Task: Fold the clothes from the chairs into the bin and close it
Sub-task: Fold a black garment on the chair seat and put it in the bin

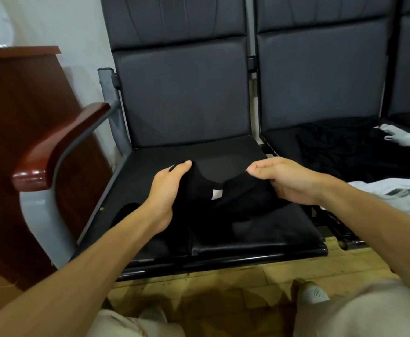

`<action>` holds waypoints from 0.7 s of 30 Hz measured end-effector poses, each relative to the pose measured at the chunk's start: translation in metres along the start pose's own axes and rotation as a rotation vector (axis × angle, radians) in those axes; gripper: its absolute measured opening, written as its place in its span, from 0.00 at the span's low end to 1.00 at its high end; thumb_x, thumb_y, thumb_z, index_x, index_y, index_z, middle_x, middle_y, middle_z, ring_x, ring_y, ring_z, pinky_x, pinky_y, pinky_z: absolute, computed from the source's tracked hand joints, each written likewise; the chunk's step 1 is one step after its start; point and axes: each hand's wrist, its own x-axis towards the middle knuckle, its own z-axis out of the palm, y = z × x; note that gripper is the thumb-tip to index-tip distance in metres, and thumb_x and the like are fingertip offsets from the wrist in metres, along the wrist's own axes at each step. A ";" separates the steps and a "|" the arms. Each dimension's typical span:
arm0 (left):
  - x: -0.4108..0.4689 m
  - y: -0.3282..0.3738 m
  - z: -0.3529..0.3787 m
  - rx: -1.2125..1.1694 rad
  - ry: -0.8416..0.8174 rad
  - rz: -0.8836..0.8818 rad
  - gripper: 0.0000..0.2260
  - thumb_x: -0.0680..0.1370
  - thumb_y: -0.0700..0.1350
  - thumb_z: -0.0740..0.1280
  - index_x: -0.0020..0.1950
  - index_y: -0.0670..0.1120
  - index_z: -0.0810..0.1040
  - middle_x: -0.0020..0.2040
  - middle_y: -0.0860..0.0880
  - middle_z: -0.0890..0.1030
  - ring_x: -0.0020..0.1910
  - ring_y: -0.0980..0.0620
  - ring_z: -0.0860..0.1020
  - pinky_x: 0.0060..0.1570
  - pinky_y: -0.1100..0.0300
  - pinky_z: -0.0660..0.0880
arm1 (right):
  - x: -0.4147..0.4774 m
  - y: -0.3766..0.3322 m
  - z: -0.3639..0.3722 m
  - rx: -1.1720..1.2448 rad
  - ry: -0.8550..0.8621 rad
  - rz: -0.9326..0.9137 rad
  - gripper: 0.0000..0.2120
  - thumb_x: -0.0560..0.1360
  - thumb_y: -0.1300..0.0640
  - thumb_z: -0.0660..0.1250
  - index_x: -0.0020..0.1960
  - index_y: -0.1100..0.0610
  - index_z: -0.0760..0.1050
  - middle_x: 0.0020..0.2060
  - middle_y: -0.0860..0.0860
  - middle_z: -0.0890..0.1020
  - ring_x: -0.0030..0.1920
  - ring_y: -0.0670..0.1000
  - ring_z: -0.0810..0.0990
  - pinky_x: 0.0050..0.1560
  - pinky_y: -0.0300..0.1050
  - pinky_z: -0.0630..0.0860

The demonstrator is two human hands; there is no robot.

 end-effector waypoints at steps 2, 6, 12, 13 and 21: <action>-0.010 0.003 -0.002 0.027 -0.175 -0.085 0.16 0.79 0.50 0.65 0.58 0.40 0.81 0.54 0.41 0.84 0.52 0.44 0.83 0.52 0.54 0.78 | -0.009 -0.005 0.006 -0.088 -0.211 0.086 0.09 0.79 0.56 0.62 0.45 0.60 0.76 0.37 0.52 0.78 0.38 0.49 0.77 0.39 0.41 0.72; -0.027 0.001 -0.018 0.334 -0.565 -0.298 0.23 0.78 0.59 0.59 0.57 0.41 0.81 0.53 0.43 0.83 0.51 0.47 0.82 0.52 0.58 0.77 | -0.022 -0.008 0.024 -0.350 -0.584 0.401 0.17 0.77 0.49 0.62 0.55 0.61 0.79 0.41 0.54 0.83 0.39 0.51 0.82 0.39 0.44 0.81; -0.024 -0.015 -0.034 0.536 -0.496 -0.172 0.17 0.82 0.52 0.59 0.55 0.41 0.80 0.46 0.42 0.84 0.45 0.43 0.84 0.46 0.56 0.79 | -0.014 0.013 0.020 -0.746 -0.162 0.313 0.10 0.82 0.55 0.59 0.54 0.59 0.77 0.44 0.55 0.82 0.35 0.52 0.83 0.32 0.40 0.78; -0.021 -0.019 -0.037 0.535 -0.395 -0.114 0.14 0.83 0.48 0.59 0.53 0.41 0.80 0.45 0.41 0.84 0.44 0.43 0.84 0.45 0.55 0.79 | -0.011 0.015 0.017 -0.804 -0.107 0.282 0.08 0.81 0.57 0.60 0.51 0.57 0.77 0.42 0.54 0.82 0.34 0.50 0.81 0.30 0.39 0.77; 0.002 -0.037 -0.070 1.187 -0.406 0.055 0.06 0.81 0.45 0.64 0.56 0.52 0.78 0.51 0.54 0.77 0.49 0.59 0.77 0.48 0.69 0.71 | 0.012 0.025 0.029 -0.850 -0.125 0.113 0.05 0.79 0.59 0.65 0.50 0.52 0.79 0.41 0.46 0.82 0.44 0.45 0.81 0.45 0.38 0.78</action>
